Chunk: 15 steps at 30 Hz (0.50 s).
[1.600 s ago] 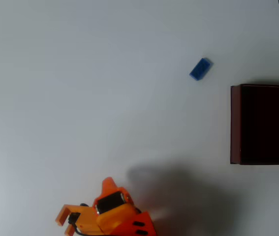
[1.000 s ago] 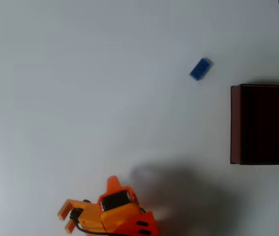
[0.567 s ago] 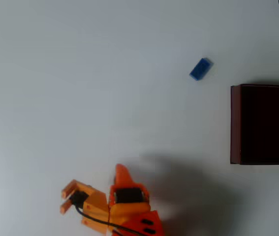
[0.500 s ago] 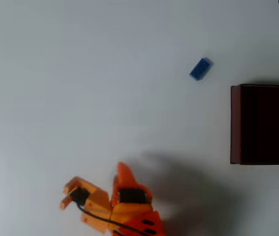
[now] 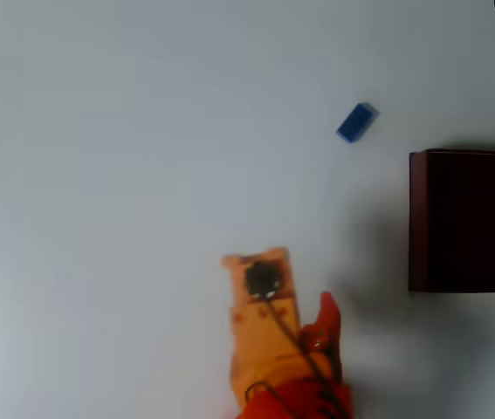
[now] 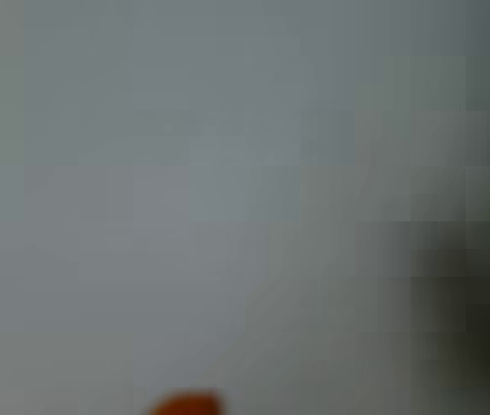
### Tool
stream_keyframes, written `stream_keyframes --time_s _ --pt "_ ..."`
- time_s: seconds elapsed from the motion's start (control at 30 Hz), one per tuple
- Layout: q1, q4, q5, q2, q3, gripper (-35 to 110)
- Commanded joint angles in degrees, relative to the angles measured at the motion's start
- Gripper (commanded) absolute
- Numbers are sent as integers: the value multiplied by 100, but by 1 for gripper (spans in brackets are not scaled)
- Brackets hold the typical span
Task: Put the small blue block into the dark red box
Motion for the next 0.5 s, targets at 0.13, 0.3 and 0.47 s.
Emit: stream_keyframes --time_s 0.13,0.3,0.47 --pt "360 501 1784 -1907 -1696 22" --pt "290 633 3015 -2839 -2241 23" --pt "158 35 3946 -3375 -2338 24"
